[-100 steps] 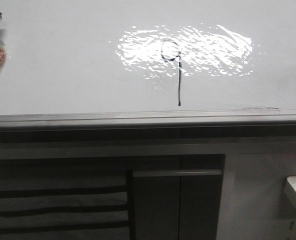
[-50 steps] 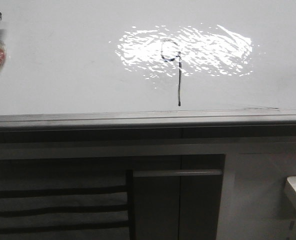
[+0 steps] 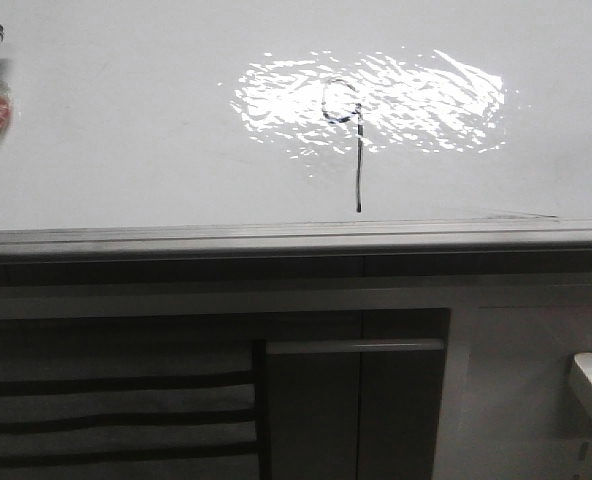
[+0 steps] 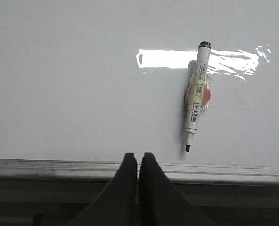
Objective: Write number 9 on whiteboard
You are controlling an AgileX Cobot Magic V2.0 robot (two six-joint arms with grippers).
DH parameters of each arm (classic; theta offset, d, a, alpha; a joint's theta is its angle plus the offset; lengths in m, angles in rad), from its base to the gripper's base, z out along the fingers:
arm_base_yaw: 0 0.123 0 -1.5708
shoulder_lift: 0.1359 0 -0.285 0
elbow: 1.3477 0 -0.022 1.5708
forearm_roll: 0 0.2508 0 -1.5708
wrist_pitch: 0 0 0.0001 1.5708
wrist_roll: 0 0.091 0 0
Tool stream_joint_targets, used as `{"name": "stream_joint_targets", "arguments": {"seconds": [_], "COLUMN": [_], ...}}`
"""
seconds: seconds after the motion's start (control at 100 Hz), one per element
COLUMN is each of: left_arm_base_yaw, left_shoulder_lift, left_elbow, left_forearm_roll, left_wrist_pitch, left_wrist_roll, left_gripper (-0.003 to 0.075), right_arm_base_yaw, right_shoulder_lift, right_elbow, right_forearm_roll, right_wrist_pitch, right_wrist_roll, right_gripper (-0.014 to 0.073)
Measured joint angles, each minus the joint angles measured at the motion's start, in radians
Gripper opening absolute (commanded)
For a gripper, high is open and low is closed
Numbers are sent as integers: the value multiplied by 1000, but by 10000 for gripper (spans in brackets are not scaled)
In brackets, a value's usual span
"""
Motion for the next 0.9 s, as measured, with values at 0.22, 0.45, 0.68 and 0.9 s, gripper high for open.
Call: {"name": "stream_joint_targets", "arguments": {"seconds": [0.22, 0.45, 0.68, 0.9], "left_arm_base_yaw": [0, 0, 0, 0], "left_shoulder_lift": [0, 0, 0, 0], "left_elbow": [0, 0, 0, 0], "left_forearm_roll": [0, 0, 0, 0], "left_wrist_pitch": [0, 0, 0, 0], "left_wrist_roll": [0, 0, 0, 0], "left_gripper": [-20, -20, -20, -20], "right_arm_base_yaw": [0, -17, -150, -160], "right_shoulder_lift": [0, -55, -257, -299], "right_elbow": [0, 31, 237, 347], "right_forearm_roll": [0, 0, 22, 28], "right_wrist_pitch": [-2, -29, -255, -374], "right_wrist_roll": [0, 0, 0, 2], "right_gripper": [-72, -72, -72, -72]}}
